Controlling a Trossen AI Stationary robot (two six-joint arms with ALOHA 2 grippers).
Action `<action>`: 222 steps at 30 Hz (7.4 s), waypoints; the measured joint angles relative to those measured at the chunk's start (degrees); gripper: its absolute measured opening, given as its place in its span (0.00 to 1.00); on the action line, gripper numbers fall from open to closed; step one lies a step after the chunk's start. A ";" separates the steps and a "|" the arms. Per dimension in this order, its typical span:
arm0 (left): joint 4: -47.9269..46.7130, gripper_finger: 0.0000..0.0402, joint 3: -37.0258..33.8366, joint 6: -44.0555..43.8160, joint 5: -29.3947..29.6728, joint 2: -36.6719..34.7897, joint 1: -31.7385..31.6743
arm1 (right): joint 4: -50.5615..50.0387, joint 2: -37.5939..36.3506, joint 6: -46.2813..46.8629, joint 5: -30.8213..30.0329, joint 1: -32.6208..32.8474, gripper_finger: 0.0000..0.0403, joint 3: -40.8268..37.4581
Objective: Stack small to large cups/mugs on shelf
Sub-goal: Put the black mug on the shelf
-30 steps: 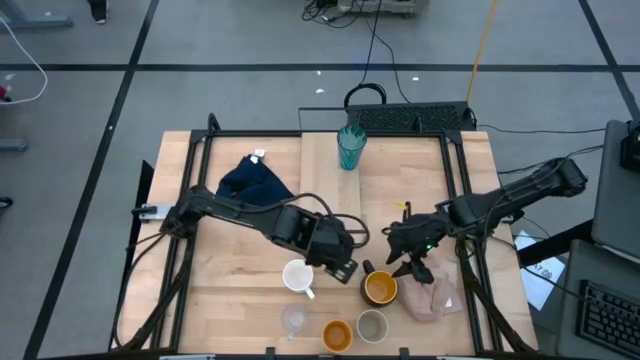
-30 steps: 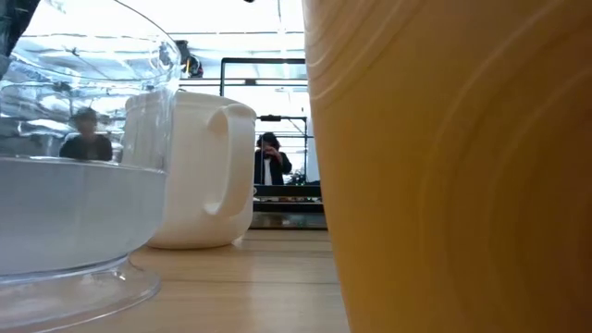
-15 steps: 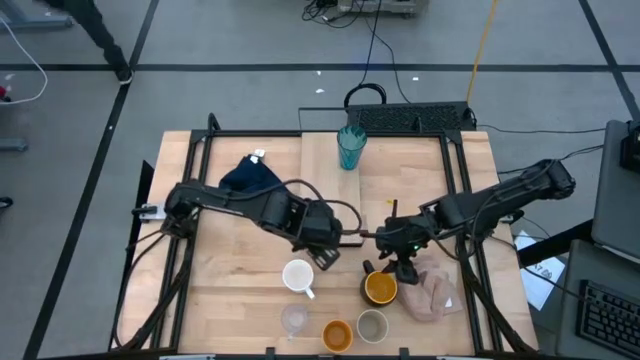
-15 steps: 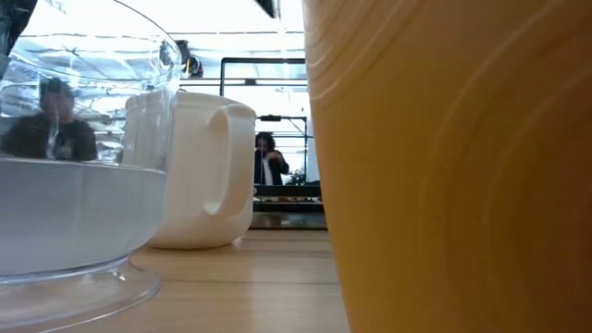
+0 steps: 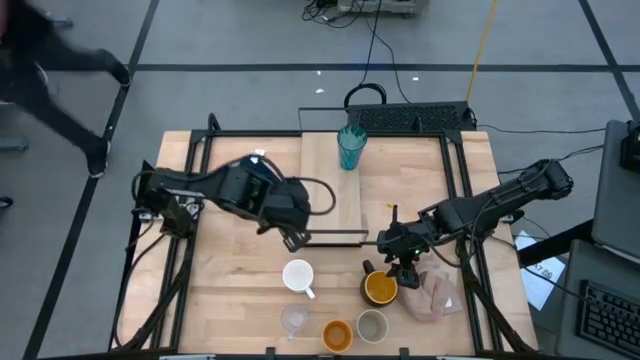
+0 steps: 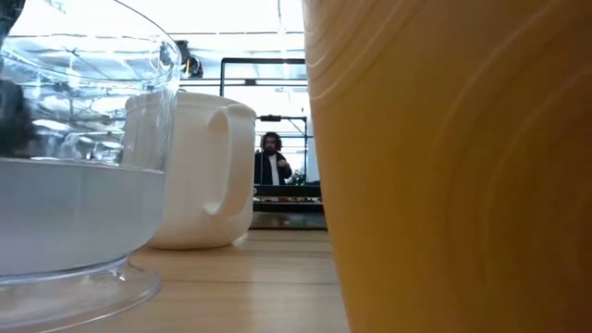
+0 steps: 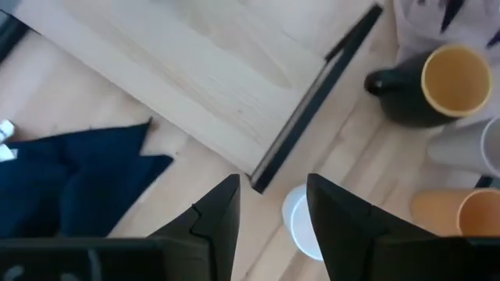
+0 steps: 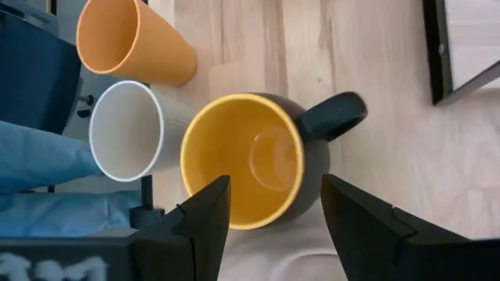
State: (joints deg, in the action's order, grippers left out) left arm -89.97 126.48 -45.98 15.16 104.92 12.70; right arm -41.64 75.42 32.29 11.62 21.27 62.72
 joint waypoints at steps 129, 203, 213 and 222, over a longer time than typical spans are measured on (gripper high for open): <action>42.22 0.37 -0.09 -10.05 -23.22 2.88 -0.08 | 8.73 -19.69 -14.21 -6.54 2.35 0.00 5.42; 59.28 0.65 -0.02 -16.31 -32.07 13.65 1.76 | 11.49 -16.33 -12.96 6.58 2.41 0.00 5.31; 58.67 0.62 -0.02 -16.13 -31.93 13.65 1.76 | 11.75 -16.36 -12.85 6.60 2.41 0.00 5.31; 60.82 0.21 0.00 -10.90 -31.56 13.65 1.74 | 11.44 -16.36 -12.84 6.48 2.41 0.00 5.31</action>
State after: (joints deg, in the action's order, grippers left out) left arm -29.15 126.48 -56.88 -16.40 118.56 14.44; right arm -30.20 59.07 19.45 18.10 23.68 68.03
